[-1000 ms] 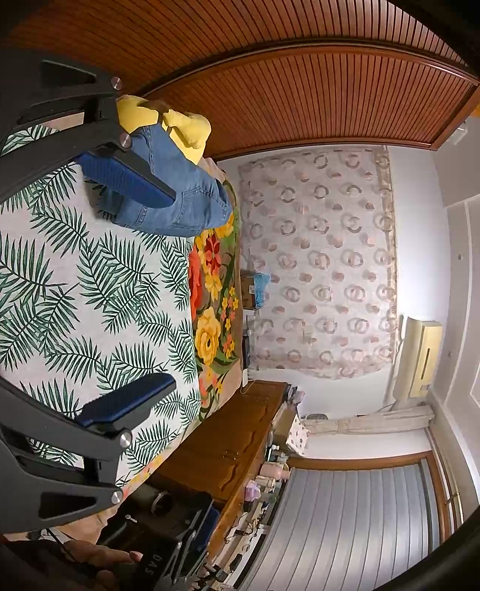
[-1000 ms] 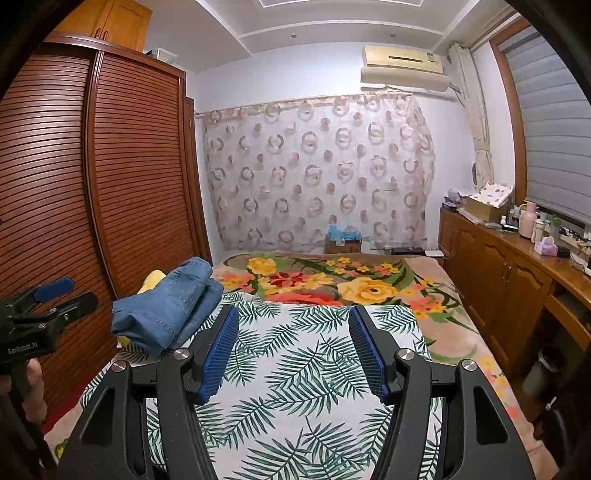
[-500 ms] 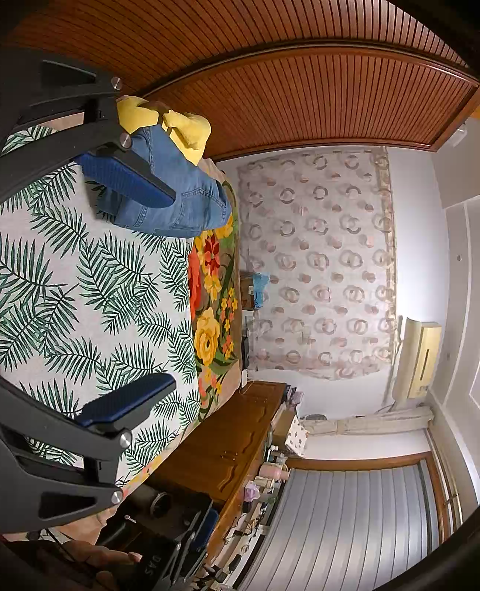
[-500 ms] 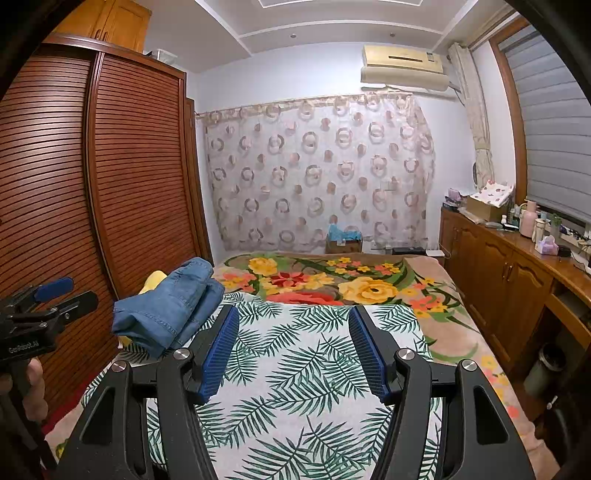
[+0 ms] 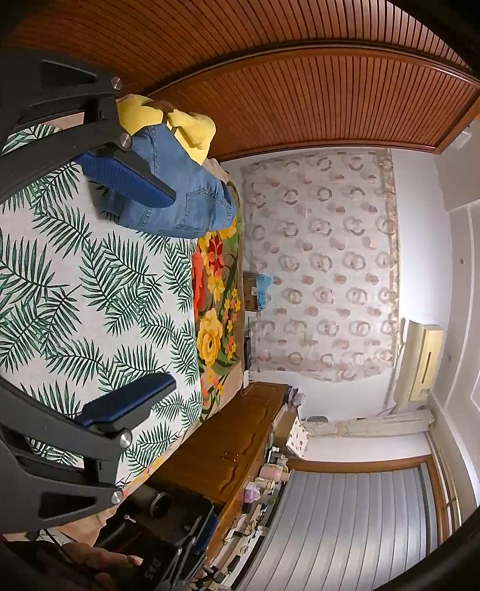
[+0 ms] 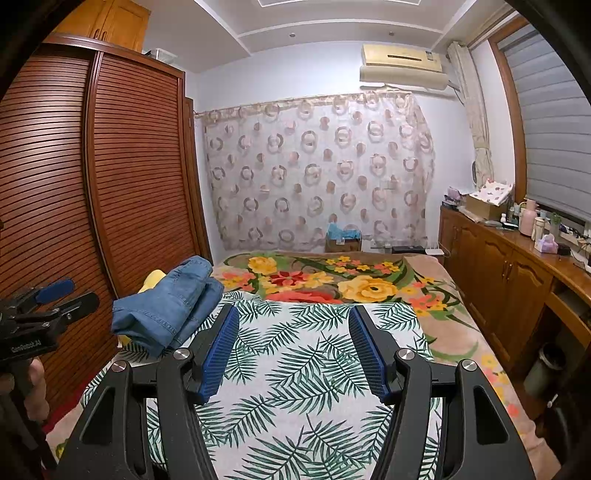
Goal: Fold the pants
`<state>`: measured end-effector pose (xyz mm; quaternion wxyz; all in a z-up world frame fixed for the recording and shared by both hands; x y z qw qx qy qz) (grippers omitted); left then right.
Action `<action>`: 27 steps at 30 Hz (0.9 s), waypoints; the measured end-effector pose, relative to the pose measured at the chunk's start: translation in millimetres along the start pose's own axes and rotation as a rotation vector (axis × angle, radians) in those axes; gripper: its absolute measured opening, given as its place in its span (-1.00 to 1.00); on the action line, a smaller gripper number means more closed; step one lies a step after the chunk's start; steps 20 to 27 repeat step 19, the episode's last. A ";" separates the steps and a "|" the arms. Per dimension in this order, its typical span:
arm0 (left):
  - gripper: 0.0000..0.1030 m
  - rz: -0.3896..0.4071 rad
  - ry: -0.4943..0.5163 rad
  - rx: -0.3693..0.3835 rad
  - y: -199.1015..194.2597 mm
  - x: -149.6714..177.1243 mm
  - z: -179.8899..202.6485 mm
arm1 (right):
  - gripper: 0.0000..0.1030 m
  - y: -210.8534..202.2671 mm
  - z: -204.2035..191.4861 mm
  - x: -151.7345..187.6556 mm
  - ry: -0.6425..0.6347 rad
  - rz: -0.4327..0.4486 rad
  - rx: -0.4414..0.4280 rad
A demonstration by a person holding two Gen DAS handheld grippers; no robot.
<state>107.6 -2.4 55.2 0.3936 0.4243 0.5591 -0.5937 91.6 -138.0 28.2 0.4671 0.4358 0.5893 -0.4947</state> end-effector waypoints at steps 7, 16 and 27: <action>0.77 -0.001 -0.001 -0.001 0.0 0.2 0.2 | 0.24 -0.2 0.2 0.1 -0.001 0.003 0.000; 0.77 0.001 -0.002 -0.001 0.0 0.2 -0.8 | 0.24 0.2 -1.1 0.6 -0.002 0.005 0.001; 0.77 0.000 -0.001 -0.001 0.1 0.4 -1.0 | 0.24 0.6 -0.8 -0.1 -0.002 0.005 0.001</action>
Point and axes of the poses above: each gripper's, at about its wrist camera, not at the fingertips, and y roughly the way its jaws point, z to its right, x to its underside, the point moved 7 cm from there along y, roughly the way its jaws point, and after that the axes turned 4 degrees about z, right-handed, at the moved point
